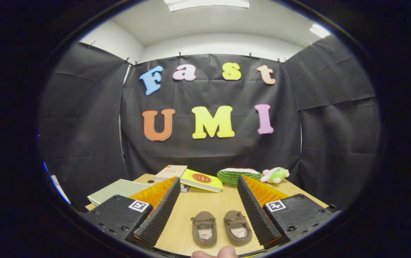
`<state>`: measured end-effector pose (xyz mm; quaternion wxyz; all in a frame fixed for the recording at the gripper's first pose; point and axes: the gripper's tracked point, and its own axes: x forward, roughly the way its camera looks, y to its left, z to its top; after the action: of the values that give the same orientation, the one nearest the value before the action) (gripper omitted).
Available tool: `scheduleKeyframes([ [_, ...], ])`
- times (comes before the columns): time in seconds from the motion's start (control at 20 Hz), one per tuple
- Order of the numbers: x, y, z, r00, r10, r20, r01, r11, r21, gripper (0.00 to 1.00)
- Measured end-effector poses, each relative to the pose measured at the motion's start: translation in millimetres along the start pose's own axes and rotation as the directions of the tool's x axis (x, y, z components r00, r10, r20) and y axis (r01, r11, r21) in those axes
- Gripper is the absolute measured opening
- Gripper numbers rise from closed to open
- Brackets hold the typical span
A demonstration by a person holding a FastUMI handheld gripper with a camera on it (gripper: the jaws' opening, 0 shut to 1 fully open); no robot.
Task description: Open the storage box then place both shoes into the box .Put the left shoe in first, then the right shoe, with the right side of both shoes facing outward in a uniform manner.
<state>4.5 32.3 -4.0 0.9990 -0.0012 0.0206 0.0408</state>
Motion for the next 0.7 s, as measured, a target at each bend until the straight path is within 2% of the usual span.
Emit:
scheduleKeyframes([
  [0.15, 4, 11, 0, 0.999, 0.043, -0.011, -0.043, 0.999, 0.011, 1.00],
  [0.4, 17, 46, 1, 0.978, 0.202, -0.060, -0.198, 0.978, 0.069, 1.00],
  [0.5, 23, 61, -1, 0.963, 0.255, -0.090, -0.248, 0.965, 0.081, 1.00],
  [0.7, 35, 98, -8, 0.905, 0.398, -0.150, -0.381, 0.915, 0.132, 1.00],
])
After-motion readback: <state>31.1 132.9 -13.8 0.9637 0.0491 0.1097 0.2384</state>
